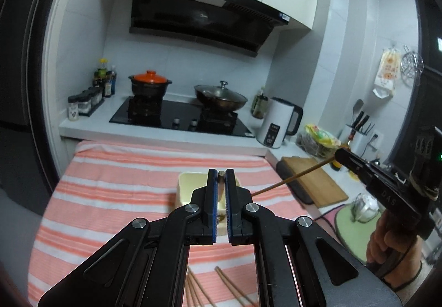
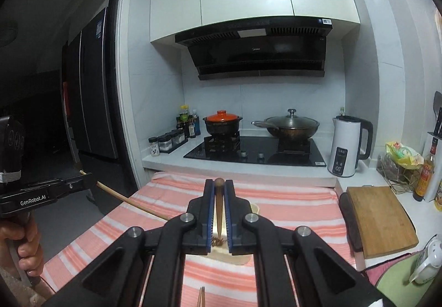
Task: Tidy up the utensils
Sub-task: 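Carry the chopsticks over the cream box and open both tools, then withdraw both open tools from the box back over the table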
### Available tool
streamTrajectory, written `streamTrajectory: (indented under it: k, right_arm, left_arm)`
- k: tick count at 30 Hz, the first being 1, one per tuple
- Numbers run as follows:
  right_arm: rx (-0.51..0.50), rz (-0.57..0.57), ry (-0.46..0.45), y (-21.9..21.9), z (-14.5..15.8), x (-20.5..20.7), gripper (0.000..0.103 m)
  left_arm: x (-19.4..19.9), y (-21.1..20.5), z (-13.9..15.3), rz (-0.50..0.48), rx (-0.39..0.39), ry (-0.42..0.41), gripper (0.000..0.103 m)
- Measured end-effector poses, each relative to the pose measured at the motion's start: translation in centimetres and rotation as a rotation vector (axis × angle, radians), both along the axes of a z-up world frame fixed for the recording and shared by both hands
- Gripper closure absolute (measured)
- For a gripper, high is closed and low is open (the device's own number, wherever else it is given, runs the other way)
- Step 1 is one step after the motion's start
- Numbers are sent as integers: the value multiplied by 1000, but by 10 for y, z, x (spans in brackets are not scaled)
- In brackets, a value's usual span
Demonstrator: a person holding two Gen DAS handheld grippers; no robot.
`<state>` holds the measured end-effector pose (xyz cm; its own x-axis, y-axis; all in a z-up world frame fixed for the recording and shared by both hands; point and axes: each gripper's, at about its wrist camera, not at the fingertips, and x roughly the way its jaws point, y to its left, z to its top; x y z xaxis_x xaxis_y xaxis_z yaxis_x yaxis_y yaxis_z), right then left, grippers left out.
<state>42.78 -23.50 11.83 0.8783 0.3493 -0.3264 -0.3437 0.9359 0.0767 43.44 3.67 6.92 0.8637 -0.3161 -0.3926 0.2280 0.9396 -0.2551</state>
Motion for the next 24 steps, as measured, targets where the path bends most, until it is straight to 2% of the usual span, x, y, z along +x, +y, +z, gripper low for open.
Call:
streamTrajectory:
  k: [2, 4, 9, 12, 16, 19, 20, 22, 23, 24]
  right_arm:
    - [18, -14, 9, 2, -6, 22, 96]
    - [28, -25, 54, 3, -16, 45, 96]
    - [60, -31, 283, 4, -59, 106, 96]
    - [59, -27, 379, 6, -84, 128, 96]
    - [38, -25, 429, 15, -105, 143, 96]
    - [24, -13, 402, 22, -106, 147, 95]
    - [22, -7, 399, 25, -106, 149, 93]
    - [9, 13, 385, 30, -104, 152, 93]
    - [-3, 20, 373, 32, -103, 150, 83]
    - [-13, 20, 358, 33, -100, 149, 68]
  left_arm:
    - [24, -3, -7, 7, -2, 27, 100]
    - [46, -7, -20, 12, 8, 68, 100]
    - [93, -18, -57, -6, 52, 207, 100]
    - [113, -23, -74, -13, 64, 277, 100]
    - [129, -30, -91, -12, 71, 323, 100]
    - [133, -33, -98, -20, 55, 325, 99]
    - [132, -33, -98, -17, 49, 322, 93]
    - [130, -32, -99, -22, 27, 320, 68]
    - [126, -30, -97, -19, 20, 312, 46]
    - [121, -29, -95, -9, 25, 299, 31]
